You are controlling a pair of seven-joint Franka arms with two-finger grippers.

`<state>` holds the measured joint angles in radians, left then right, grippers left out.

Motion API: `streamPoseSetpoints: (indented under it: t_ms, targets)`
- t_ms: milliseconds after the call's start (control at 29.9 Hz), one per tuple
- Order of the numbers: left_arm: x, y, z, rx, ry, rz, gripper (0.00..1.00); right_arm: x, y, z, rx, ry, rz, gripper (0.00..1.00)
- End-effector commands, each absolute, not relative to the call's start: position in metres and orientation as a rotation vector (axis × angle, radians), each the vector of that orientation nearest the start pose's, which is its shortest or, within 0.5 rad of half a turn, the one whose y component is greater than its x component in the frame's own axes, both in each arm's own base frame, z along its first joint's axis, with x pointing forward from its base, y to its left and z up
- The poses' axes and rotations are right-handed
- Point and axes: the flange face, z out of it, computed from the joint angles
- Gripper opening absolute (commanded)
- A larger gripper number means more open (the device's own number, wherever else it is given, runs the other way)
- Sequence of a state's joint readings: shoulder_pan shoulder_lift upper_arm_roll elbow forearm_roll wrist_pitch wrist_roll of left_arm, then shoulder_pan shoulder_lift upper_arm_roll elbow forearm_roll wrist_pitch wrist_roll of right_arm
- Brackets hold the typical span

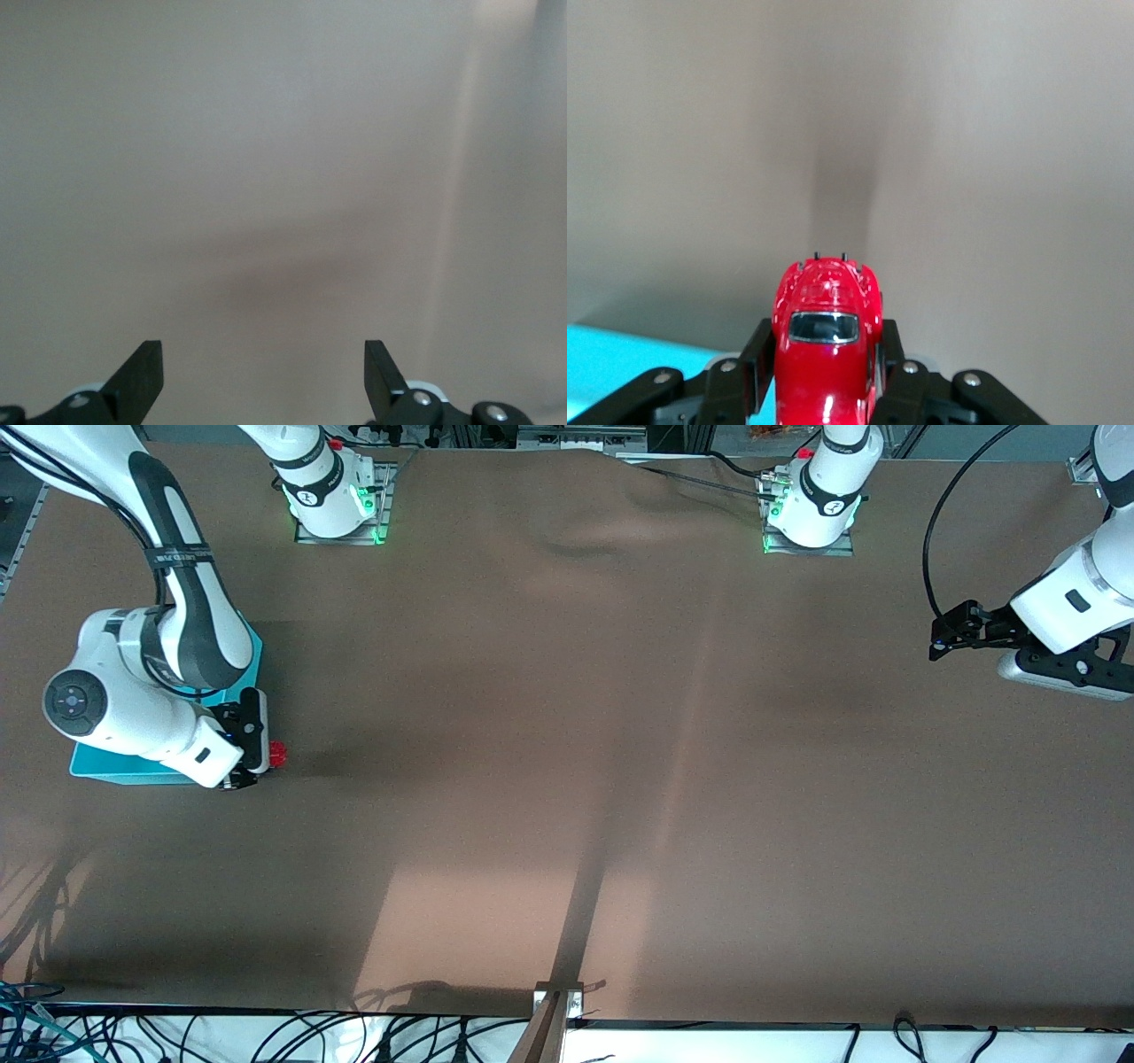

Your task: Wind red beetle toy and store in blue box

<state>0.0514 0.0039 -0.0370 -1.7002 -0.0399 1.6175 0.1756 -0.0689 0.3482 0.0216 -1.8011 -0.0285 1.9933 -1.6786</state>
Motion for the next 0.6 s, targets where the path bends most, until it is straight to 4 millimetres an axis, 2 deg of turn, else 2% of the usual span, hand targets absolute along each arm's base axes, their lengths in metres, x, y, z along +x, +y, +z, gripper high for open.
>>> streamPoseSetpoints:
  t_ms: [0, 167, 367, 568]
  targets:
    - [0.557, 0.002, 0.568, -3.2, 0.202, 0.147, 1.0, 0.6, -0.058, 0.371, 2.299, 2.345, -0.252, 0.12]
    - [0.558, 0.004, 0.57, -3.199, 0.195, 0.14, 1.0, 0.583, -0.089, 0.382, 2.337, 2.317, -0.277, 0.12]
    - [0.558, 0.002, 0.568, -3.19, 0.166, 0.146, 1.0, 0.555, -0.113, 0.371, 2.382, 2.298, -0.295, 0.12]
    - [0.558, -0.003, 0.571, -3.139, 0.188, 0.142, 1.0, 0.519, -0.133, 0.348, 2.386, 2.275, -0.251, 0.12]
